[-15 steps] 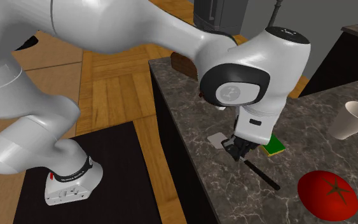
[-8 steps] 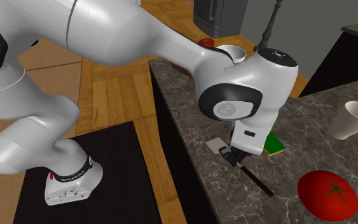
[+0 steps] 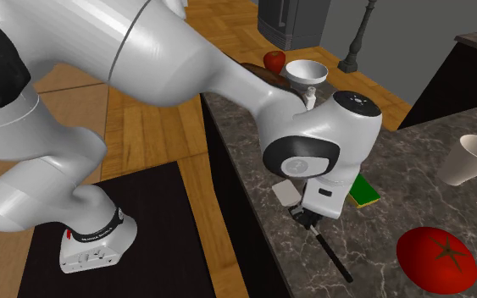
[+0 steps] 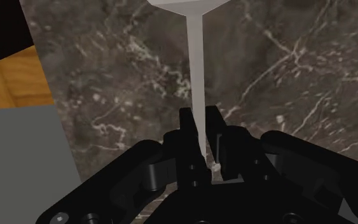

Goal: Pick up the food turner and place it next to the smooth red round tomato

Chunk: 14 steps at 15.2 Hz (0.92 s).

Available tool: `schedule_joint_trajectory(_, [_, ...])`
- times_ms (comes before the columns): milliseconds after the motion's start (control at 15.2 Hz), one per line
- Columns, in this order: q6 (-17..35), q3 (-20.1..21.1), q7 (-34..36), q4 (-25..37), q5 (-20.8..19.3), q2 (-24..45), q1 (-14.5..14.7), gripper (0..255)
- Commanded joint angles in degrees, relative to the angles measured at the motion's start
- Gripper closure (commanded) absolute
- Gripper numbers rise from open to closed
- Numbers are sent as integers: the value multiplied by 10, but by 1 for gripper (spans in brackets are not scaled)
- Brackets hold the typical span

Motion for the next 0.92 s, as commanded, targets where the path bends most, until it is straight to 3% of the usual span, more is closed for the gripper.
schedule_joint_trajectory(0, [6,0,2,-2,-2,4,1,255])
schedule_joint_trajectory(396, [6,0,2,-2,-2,4,1,255])
schedule_joint_trajectory(462, [6,0,2,-2,-2,4,1,0])
schedule_joint_trajectory(858, [-11,1,-2,4,4,-7,0,0])
